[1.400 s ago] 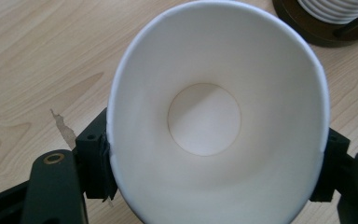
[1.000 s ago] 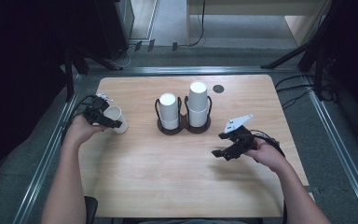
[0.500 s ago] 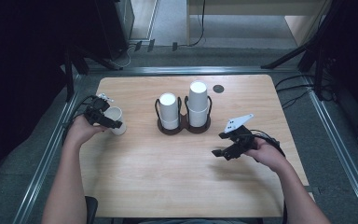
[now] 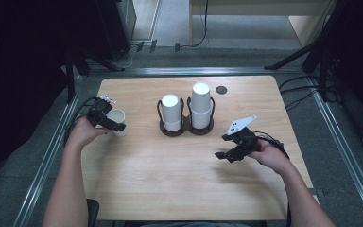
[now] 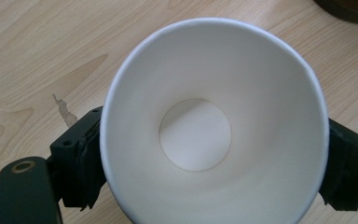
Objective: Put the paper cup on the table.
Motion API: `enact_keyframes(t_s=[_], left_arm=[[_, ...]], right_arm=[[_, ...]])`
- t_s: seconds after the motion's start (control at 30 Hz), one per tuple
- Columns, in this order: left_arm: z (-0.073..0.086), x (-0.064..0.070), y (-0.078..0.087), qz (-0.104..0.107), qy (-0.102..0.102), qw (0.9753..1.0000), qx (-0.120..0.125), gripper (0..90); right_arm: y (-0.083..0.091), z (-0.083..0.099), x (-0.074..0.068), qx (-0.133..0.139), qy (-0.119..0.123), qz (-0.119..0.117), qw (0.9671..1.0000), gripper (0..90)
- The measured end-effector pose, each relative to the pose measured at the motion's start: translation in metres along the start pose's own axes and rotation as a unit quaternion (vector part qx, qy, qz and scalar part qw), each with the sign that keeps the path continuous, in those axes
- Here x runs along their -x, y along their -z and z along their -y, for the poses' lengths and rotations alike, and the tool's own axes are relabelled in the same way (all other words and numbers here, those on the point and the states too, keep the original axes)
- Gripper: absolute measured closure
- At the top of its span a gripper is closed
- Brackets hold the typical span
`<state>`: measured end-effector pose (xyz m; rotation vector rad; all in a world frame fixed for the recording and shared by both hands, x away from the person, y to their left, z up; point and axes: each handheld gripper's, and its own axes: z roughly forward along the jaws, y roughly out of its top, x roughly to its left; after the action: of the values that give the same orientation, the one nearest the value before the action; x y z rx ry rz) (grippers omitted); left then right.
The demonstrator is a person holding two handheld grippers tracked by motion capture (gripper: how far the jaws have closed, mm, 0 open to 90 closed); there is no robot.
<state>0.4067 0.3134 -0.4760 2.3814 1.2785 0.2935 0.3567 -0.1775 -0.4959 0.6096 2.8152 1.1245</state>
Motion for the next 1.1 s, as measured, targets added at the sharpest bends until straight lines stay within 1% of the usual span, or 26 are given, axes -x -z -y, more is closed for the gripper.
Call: enact_keyframes(t_s=[0.13, 0.3, 0.37, 0.5, 0.53, 0.57, 0.6, 0.7, 0.83, 0.93, 1.0, 1.03, 1.1], left_arm=[[0.000, 0.000, 0.002, 0.003, 0.002, 1.0000, 0.003, 10.8], [0.001, -0.003, 0.005, 0.001, 0.014, 0.9998, 0.012, 6.2], [0.002, -0.004, 0.007, 0.004, 0.014, 0.9998, 0.015, 5.5], [0.001, -0.004, 0.012, 0.008, 0.021, 0.9994, 0.026, 5.5], [0.001, -0.004, 0.013, 0.010, 0.022, 0.9993, 0.030, 5.5], [0.001, -0.004, 0.015, 0.007, 0.019, 0.9992, 0.035, 5.5], [0.001, -0.004, 0.017, 0.006, 0.021, 0.9989, 0.041, 5.5], [0.001, -0.007, 0.025, 0.024, 0.034, 0.9971, 0.064, 5.6], [0.002, -0.008, 0.033, 0.021, 0.036, 0.9960, 0.078, 5.5], [0.001, -0.006, 0.040, 0.023, 0.036, 0.9950, 0.090, 5.6], [-0.002, -0.004, 0.044, 0.024, 0.035, 0.9948, 0.092, 5.6], [-0.004, -0.001, 0.047, 0.019, 0.032, 0.9947, 0.096, 5.6], [-0.007, 0.001, 0.050, 0.020, 0.031, 0.9940, 0.103, 5.6]], right_arm=[[0.000, 0.000, 0.000, -0.001, 0.000, 0.001, 1.0000, 21.2], [0.000, 0.000, -0.001, -0.003, 0.001, 0.002, 1.0000, 21.2], [-0.001, 0.000, -0.001, -0.004, 0.001, 0.002, 1.0000, 21.2], [-0.001, 0.000, -0.001, -0.006, 0.000, 0.001, 1.0000, 21.2], [-0.001, 0.000, -0.002, -0.006, 0.001, 0.000, 1.0000, 21.2], [-0.001, 0.000, -0.002, -0.005, 0.002, 0.000, 1.0000, 21.2], [-0.001, 0.000, -0.002, -0.005, 0.003, 0.000, 1.0000, 21.2], [-0.001, 0.000, -0.002, -0.007, 0.001, 0.000, 1.0000, 21.2], [-0.001, 0.000, -0.001, -0.005, 0.002, 0.002, 1.0000, 21.2], [-0.001, 0.000, -0.002, -0.006, 0.004, 0.001, 1.0000, 21.2], [-0.001, 0.000, -0.002, -0.007, 0.004, 0.002, 1.0000, 21.2], [-0.001, 0.000, -0.002, -0.008, 0.005, 0.002, 1.0000, 21.2], [-0.001, 0.000, -0.002, -0.008, 0.006, 0.002, 0.9999, 21.2]])
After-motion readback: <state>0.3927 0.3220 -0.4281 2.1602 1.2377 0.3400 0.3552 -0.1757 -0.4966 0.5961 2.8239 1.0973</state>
